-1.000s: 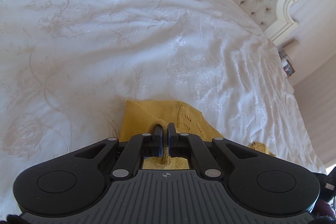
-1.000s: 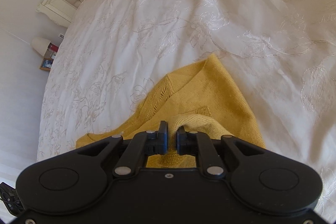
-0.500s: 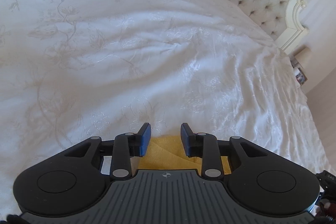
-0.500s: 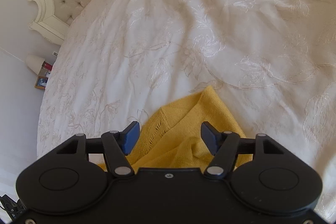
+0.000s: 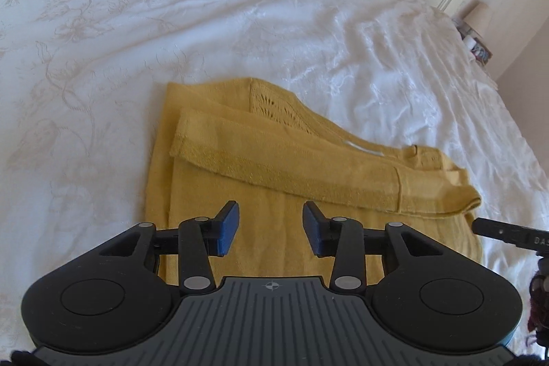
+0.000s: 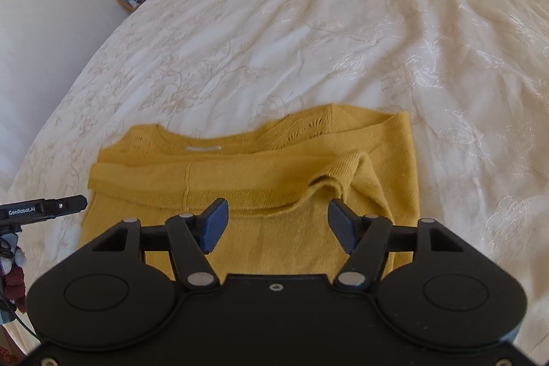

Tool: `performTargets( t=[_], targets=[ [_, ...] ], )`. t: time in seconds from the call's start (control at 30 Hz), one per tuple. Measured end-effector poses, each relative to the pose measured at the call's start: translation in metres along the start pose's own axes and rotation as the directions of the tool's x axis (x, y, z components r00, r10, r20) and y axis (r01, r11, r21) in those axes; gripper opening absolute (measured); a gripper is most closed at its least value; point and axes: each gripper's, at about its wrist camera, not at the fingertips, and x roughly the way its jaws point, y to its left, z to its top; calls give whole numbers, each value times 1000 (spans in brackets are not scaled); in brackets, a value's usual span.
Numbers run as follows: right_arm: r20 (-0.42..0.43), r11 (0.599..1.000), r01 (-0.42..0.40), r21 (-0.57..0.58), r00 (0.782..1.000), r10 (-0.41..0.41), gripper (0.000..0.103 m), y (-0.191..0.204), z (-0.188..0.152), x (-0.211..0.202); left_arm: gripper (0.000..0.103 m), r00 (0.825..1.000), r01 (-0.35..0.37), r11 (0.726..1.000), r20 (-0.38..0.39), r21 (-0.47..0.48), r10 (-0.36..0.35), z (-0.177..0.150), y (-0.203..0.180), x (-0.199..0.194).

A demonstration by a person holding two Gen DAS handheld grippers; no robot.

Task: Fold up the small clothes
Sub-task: 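Open both grippers and withdraw from the folded sweater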

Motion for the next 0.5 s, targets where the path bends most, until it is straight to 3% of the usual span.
performTargets(
  t=[0.23,0.5],
  targets=[
    [-61,995,16,-97,998,-22,68,2,-6,16,40,997,-50,997,-52,61,54,4,-10,29],
    [-48,992,31,-125,998,-37,68,-14,26,47,40,996,-73,995,-54,70,76,40,2,57]
  ],
)
